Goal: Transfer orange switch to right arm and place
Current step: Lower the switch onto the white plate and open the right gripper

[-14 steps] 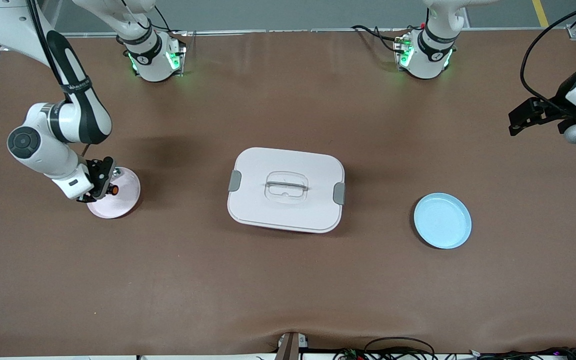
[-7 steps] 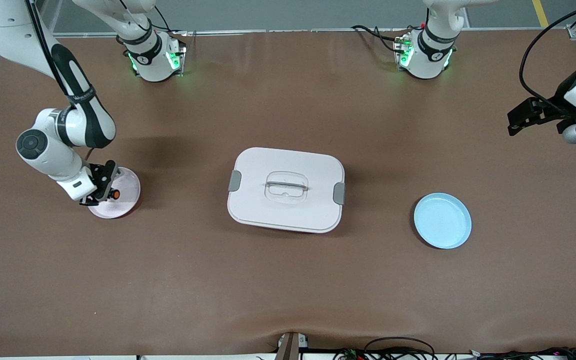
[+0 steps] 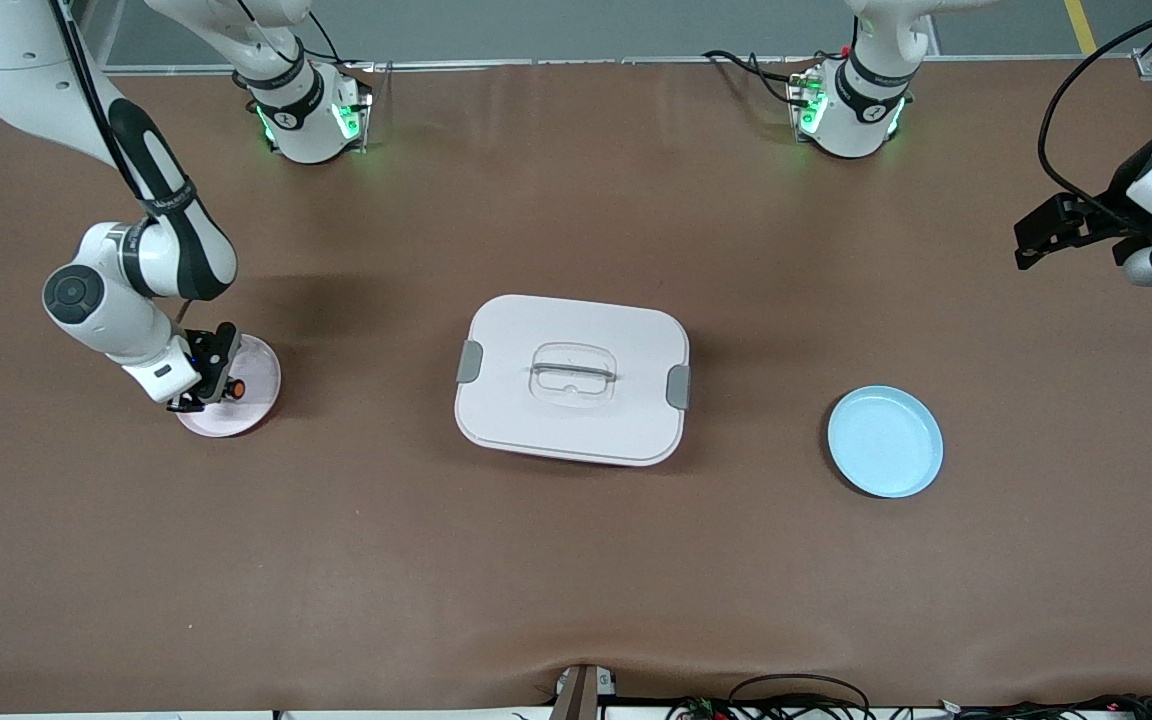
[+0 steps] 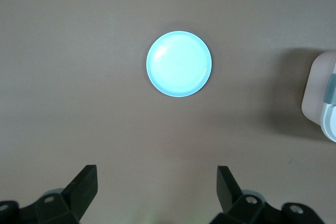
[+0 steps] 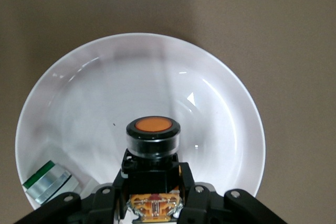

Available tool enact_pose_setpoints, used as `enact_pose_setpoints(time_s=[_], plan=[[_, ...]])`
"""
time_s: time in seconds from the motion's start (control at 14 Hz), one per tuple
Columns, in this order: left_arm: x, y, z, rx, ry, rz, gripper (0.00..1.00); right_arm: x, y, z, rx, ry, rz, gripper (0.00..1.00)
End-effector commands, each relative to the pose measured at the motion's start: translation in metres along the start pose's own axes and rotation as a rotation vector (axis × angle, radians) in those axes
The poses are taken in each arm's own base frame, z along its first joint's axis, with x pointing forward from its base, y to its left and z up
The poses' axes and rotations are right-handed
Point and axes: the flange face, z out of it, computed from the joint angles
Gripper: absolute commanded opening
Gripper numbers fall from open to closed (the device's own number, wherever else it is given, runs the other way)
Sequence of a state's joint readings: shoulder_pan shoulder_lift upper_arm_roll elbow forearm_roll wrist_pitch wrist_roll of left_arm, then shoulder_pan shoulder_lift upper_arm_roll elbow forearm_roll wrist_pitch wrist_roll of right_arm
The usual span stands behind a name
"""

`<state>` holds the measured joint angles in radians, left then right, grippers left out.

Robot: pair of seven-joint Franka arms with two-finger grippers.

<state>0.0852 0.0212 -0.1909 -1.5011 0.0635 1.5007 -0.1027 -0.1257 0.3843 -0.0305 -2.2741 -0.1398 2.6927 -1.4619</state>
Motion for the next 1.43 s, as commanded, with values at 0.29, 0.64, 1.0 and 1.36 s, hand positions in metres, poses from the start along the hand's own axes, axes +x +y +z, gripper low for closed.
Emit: enact_pose_setpoints(time_s=[0.29, 0.64, 1.0, 1.36], plan=[[-0.010, 0.000, -0.006, -0.011, 0.003, 0.036, 1.00, 0.001, 0.000, 0.008, -0.020, -0.001, -0.020, 0.00], [-0.010, -0.001, -0.005, -0.009, 0.000, 0.036, 1.00, 0.001, -0.001, 0.009, -0.017, 0.000, -0.013, 0.53], [-0.010, -0.002, -0.005, -0.010, -0.002, 0.034, 1.00, 0.001, 0.003, -0.004, -0.022, -0.003, -0.010, 1.00], [-0.013, 0.000, -0.008, -0.009, 0.002, 0.030, 1.00, -0.006, 0.006, -0.047, 0.094, -0.038, 0.172, 1.00]])
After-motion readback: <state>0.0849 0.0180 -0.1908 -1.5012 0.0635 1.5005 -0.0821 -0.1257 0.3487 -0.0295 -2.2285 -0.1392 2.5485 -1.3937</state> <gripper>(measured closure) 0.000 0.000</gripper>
